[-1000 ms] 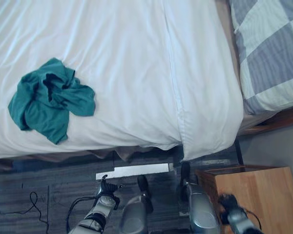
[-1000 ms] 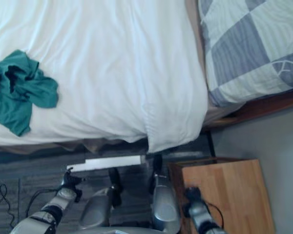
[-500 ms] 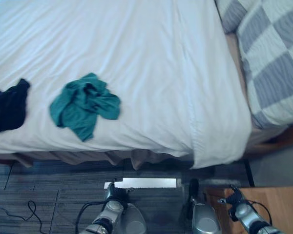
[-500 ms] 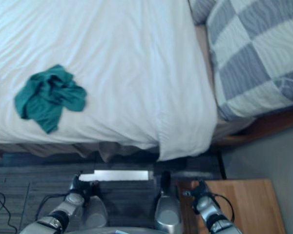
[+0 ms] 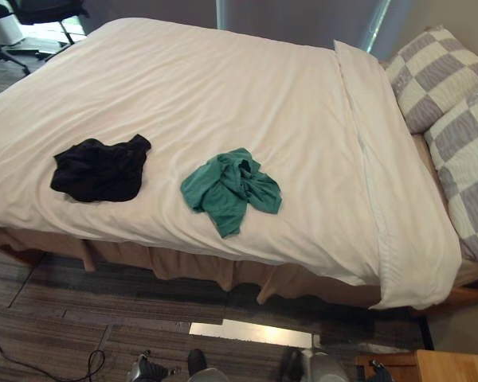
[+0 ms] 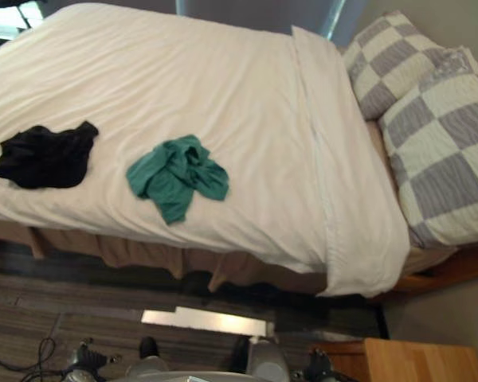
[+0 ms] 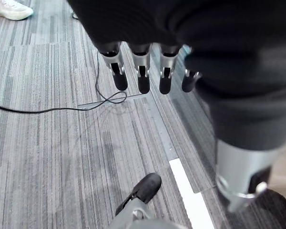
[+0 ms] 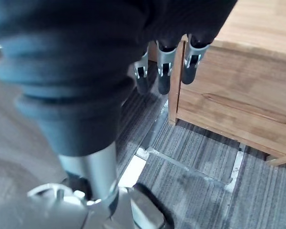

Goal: Tidy up the quilt and then pick up the clothes from the bed and put them into the laundry hamper.

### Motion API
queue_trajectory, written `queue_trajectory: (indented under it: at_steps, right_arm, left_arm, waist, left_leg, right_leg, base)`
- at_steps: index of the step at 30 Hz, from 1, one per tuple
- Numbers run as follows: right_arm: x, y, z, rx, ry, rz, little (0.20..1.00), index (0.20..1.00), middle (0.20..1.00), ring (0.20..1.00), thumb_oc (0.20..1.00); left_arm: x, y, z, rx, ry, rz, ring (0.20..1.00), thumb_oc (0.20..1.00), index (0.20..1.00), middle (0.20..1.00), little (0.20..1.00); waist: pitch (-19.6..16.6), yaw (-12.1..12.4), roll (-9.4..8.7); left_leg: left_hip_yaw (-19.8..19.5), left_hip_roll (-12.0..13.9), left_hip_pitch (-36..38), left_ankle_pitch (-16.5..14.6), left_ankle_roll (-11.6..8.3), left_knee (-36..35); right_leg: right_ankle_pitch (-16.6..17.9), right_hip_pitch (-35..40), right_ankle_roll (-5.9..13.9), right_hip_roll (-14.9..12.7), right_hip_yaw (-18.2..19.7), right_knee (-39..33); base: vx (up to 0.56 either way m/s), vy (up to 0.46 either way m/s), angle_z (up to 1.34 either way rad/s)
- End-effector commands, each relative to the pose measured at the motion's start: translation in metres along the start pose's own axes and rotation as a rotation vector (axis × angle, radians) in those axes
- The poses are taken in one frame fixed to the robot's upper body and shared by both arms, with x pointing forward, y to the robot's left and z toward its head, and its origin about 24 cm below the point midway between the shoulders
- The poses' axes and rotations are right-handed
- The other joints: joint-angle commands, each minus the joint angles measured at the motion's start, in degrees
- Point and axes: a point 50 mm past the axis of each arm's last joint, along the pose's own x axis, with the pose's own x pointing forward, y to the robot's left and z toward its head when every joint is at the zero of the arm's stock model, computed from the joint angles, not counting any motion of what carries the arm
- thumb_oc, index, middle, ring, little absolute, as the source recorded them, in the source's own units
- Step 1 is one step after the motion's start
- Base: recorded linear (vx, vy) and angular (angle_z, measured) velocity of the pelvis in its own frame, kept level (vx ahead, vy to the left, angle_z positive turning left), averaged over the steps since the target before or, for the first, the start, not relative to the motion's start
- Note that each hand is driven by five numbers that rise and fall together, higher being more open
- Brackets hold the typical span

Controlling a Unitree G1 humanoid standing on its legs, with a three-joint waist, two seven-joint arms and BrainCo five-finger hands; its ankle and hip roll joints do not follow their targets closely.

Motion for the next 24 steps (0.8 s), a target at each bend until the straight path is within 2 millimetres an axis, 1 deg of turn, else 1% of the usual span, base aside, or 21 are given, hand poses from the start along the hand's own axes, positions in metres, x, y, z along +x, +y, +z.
queue_trajectory:
  at_steps: [1,2,3,4,7,8,9,10,11,13,14,15,16,17,18,19,20,21,22,23,24]
  right_arm:
    - [0.003,0.005,0.040,0.021,-0.121,0.015,1.000,1.000,1.000,1.000,1.000]
    - [0.006,-0.001,0.036,-0.070,-0.093,-0.001,1.000,1.000,1.000,1.000,1.000]
    - [0.006,-0.001,0.036,-0.070,-0.093,-0.001,1.000,1.000,1.000,1.000,1.000]
    - [0.008,-0.009,0.037,-0.079,-0.085,-0.022,1.000,1.000,1.000,1.000,1.000]
    - [0.009,-0.014,0.032,-0.091,-0.060,-0.035,1.000,1.000,1.000,1.000,1.000]
    - [0.009,-0.015,0.032,-0.097,-0.065,-0.034,1.000,1.000,1.000,1.000,1.000]
    - [0.009,-0.016,0.032,-0.118,-0.075,-0.036,1.000,1.000,1.000,1.000,1.000]
    - [0.009,-0.016,0.032,-0.118,-0.075,-0.036,1.000,1.000,1.000,1.000,1.000]
    - [0.009,-0.020,0.032,-0.152,-0.088,-0.045,1.000,1.000,1.000,1.000,1.000]
    - [0.008,-0.022,0.030,-0.164,-0.091,-0.050,1.000,1.000,1.000,1.000,1.000]
    - [0.008,-0.027,0.025,-0.145,-0.082,-0.057,1.000,1.000,1.000,1.000,1.000]
    - [0.007,-0.024,0.026,-0.145,-0.097,-0.046,1.000,1.000,1.000,1.000,1.000]
    - [0.007,-0.024,0.026,-0.145,-0.096,-0.046,1.000,1.000,1.000,1.000,1.000]
    - [0.006,-0.014,0.024,-0.137,-0.089,0.007,1.000,1.000,1.000,1.000,1.000]
    - [0.005,-0.008,0.025,-0.155,-0.092,0.039,1.000,1.000,1.000,1.000,1.000]
    - [0.005,-0.007,0.025,-0.155,-0.092,0.040,1.000,1.000,1.000,1.000,1.000]
    - [0.003,0.003,0.044,-0.209,-0.167,0.071,1.000,1.000,1.000,1.000,1.000]
    - [0.003,0.006,0.054,-0.217,-0.202,0.077,1.000,1.000,1.000,1.000,1.000]
    - [0.003,0.006,0.055,-0.217,-0.202,0.077,1.000,1.000,1.000,1.000,1.000]
    - [-0.001,0.010,0.073,-0.211,-0.281,0.088,1.000,1.000,1.000,1.000,1.000]
    - [-0.004,0.013,0.083,-0.223,-0.338,0.106,1.000,1.000,1.000,1.000,1.000]
  left_arm:
    - [0.006,0.018,0.045,-0.035,-0.146,0.077,1.000,1.000,1.000,1.000,1.000]
    - [0.004,0.011,0.043,-0.110,-0.142,0.065,1.000,1.000,1.000,1.000,1.000]
    - [0.004,0.011,0.043,-0.110,-0.142,0.065,1.000,1.000,1.000,1.000,1.000]
    - [0.002,0.010,0.056,-0.154,-0.183,0.075,1.000,1.000,1.000,1.000,1.000]
    - [0.000,0.002,0.056,-0.117,-0.198,0.051,1.000,1.000,1.000,1.000,1.000]
    - [0.000,0.000,0.057,-0.088,-0.212,0.043,1.000,1.000,1.000,1.000,1.000]
    - [-0.001,-0.003,0.059,-0.062,-0.227,0.038,1.000,1.000,1.000,1.000,1.000]
    - [-0.001,-0.003,0.059,-0.062,-0.227,0.038,1.000,1.000,1.000,1.000,1.000]
    - [-0.002,-0.002,0.069,-0.060,-0.264,0.042,1.000,1.000,1.000,1.000,1.000]
    - [-0.002,-0.002,0.073,-0.062,-0.279,0.040,1.000,1.000,1.000,1.000,1.000]
    - [-0.004,-0.002,0.082,-0.045,-0.319,0.032,1.000,1.000,1.000,1.000,1.000]
    - [-0.004,-0.001,0.083,-0.039,-0.327,0.030,1.000,1.000,1.000,1.000,1.000]
    - [-0.004,-0.001,0.083,-0.039,-0.327,0.030,1.000,1.000,1.000,1.000,1.000]
    - [-0.003,0.001,0.092,0.002,-0.359,0.020,1.000,1.000,1.000,1.000,1.000]
    - [-0.003,0.002,0.094,0.002,-0.359,0.020,1.000,1.000,1.000,1.000,1.000]
    - [-0.003,0.002,0.094,0.002,-0.359,0.021,1.000,1.000,1.000,1.000,1.000]
    - [-0.001,0.013,0.089,-0.007,-0.344,0.048,1.000,1.000,1.000,1.000,1.000]
    - [0.001,0.022,0.083,-0.016,-0.333,0.066,1.000,1.000,1.000,1.000,1.000]
    - [0.001,0.022,0.083,-0.016,-0.333,0.066,1.000,1.000,1.000,1.000,1.000]
    - [0.001,0.026,0.075,-0.006,-0.324,0.064,1.000,1.000,1.000,1.000,1.000]
    - [0.001,0.030,0.069,-0.009,-0.314,0.073,1.000,1.000,1.000,1.000,1.000]
  waist:
    - [7.4,-0.8,-1.22]
    - [8.9,0.7,-0.20]
    - [8.9,0.7,-0.08]
    - [10.2,1.4,0.23]
    - [8.4,0.7,2.01]
    - [7.5,0.2,2.54]
    - [7.1,0.2,3.24]
    - [7.1,0.2,3.23]
    - [6.3,0.2,3.44]
    - [5.7,0.4,3.46]
    - [4.7,0.1,3.86]
    - [4.7,0.3,3.78]
    - [4.6,0.4,3.84]
    - [2.7,0.4,3.16]
    - [2.1,0.4,2.60]
    - [2.1,0.4,2.48]
    - [2.9,2.3,0.54]
    - [3.0,3.7,0.52]
    - [3.1,3.6,0.47]
    - [3.1,4.1,0.30]
    - [3.3,3.9,-0.06]
  left_leg:
    - [0.9,-4.9,-2.4,-13.1,-0.40,23.5]
    - [1.2,-2.7,-7.8,-6.4,-3.89,38.6]
    - [1.1,-2.5,-8.0,-6.5,-3.95,38.9]
    - [-1.2,-0.9,-11.7,-4.3,-4.20,42.5]
    - [0.1,3.6,-7.9,-8.4,-1.61,26.1]
    - [0.8,4.4,-6.6,-5.8,-0.72,16.0]
    - [0.4,5.5,-4.7,-2.0,-1.36,7.3]
    - [0.4,5.5,-4.7,-2.0,-1.36,7.2]
    - [-1.5,9.6,-4.9,1.6,-2.47,-1.1]
    - [-3.2,11.0,-5.2,2.9,-2.98,-3.1]
    - [-5.0,13.9,-5.6,4.7,-4.51,-3.2]
    - [-6.6,14.1,-5.1,5.8,-5.05,-2.4]
    - [-6.6,14.2,-5.3,5.8,-5.04,-2.3]
    - [-8.9,13.1,-5.3,2.7,-5.71,1.5]
    - [-8.7,12.2,-5.8,1.2,-5.93,3.5]
    - [-8.7,12.1,-5.8,1.1,-5.89,3.7]
    - [-5.4,9.7,-4.0,-2.6,-5.40,6.7]
    - [-2.9,9.2,-3.0,-3.7,-4.55,7.2]
    - [-3.0,9.2,-2.9,-3.7,-4.54,7.3]
    - [-2.2,8.7,-1.9,-4.6,-4.44,7.1]
    - [-1.8,7.4,-2.2,-4.1,-3.02,6.8]
  right_leg:
    - [1.7,5.6,1.31,-0.4,1.7,-12.6]
    - [1.8,9.1,-1.20,-0.5,1.5,-15.3]
    - [1.8,9.1,-1.26,-0.3,1.4,-15.3]
    - [2.1,9.7,-1.56,-0.6,2.8,-15.5]
    - [1.0,9.9,2.68,-3.2,2.4,-15.9]
    - [2.2,9.1,3.68,-4.4,2.1,-16.0]
    - [2.1,9.1,5.01,-6.1,2.4,-15.4]
    - [2.1,9.1,5.01,-6.1,2.4,-15.4]
    - [1.8,9.5,6.82,-10.1,3.7,-14.6]
    - [1.8,9.7,7.65,-11.5,4.5,-14.1]
    - [2.7,10.5,9.64,-15.2,5.5,-13.7]
    - [3.6,10.6,10.66,-16.9,6.5,-13.1]
    - [3.7,10.5,10.64,-16.8,6.6,-13.2]
    - [6.0,13.0,13.11,-20.2,7.4,-14.9]
    - [8.9,13.5,13.89,-22.0,7.2,-14.7]
    - [9.0,13.6,13.89,-22.1,7.1,-14.8]
    - [20.9,11.2,13.76,-27.5,3.4,-14.3]
    - [20.2,10.6,12.46,-29.8,-2.5,-13.0]
    - [20.1,10.7,12.48,-29.8,-2.6,-13.0]
    - [17.6,10.6,12.13,-28.4,-4.4,-10.5]
    - [15.8,8.5,10.64,-25.4,-2.9,-7.5]
  base:
    - [0.07,0.240,-0.38]
    - [0.07,0.237,-0.43]
    - [-0.02,0.267,-0.73]
    - [0.00,0.269,-0.57]
    - [0.10,0.472,-0.21]
    - [0.12,0.648,0.11]
    - [0.03,0.480,0.18]
    - [0.06,0.744,0.48]
    - [0.03,0.487,0.49]
    - [0.07,0.786,0.26]
    - [0.09,1.149,-0.14]
    - [0.05,0.900,-0.21]
    - [0.10,0.927,0.04]
    - [0.13,0.839,-0.07]
    - [0.13,0.841,-0.04]
    - [-0.06,0.730,-0.31]
    - [-0.14,0.680,-0.28]
    - [-0.14,0.678,-0.87]
    - [-0.04,0.392,-1.48]
    - [-0.05,0.367,-1.68]
    - [-0.06,0.533,-1.12]
